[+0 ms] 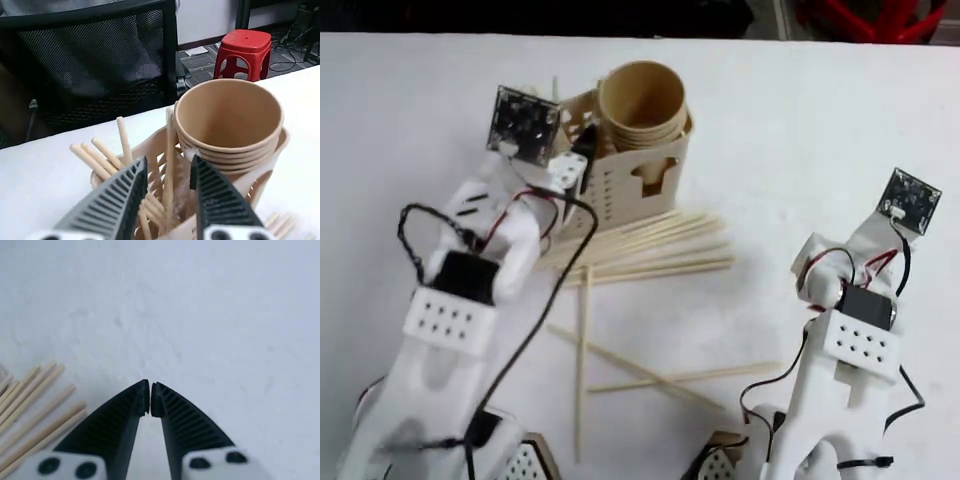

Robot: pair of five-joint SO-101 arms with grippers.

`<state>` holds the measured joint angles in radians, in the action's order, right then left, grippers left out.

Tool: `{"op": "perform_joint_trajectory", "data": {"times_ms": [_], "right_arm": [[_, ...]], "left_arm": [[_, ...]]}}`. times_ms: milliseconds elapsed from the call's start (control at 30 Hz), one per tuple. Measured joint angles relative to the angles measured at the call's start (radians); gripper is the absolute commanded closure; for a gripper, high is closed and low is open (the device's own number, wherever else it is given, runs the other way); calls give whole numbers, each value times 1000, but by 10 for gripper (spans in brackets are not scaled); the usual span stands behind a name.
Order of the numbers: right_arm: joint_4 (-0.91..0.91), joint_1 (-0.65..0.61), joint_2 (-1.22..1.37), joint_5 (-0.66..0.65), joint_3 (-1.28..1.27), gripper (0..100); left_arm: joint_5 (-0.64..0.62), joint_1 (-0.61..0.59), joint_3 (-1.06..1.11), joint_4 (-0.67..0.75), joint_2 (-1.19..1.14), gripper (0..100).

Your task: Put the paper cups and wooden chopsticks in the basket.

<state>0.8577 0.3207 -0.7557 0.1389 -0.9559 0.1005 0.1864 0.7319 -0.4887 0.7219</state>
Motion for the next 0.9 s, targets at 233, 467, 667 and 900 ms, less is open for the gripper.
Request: {"op": "perform_joint_trajectory", "data": {"times_ms": [233, 467, 667, 900], "right_arm": [[0, 0, 0, 0, 0, 981], [0, 0, 0, 0, 0, 981], [0, 0, 0, 0, 0, 981], [0, 0, 0, 0, 0, 981]], "left_arm": [[75, 6, -141, -308, 144, 846], [262, 98, -241, -629, 158, 845], [445, 199, -198, -790, 158, 837], [545, 318, 34, -807, 158, 771]]}}
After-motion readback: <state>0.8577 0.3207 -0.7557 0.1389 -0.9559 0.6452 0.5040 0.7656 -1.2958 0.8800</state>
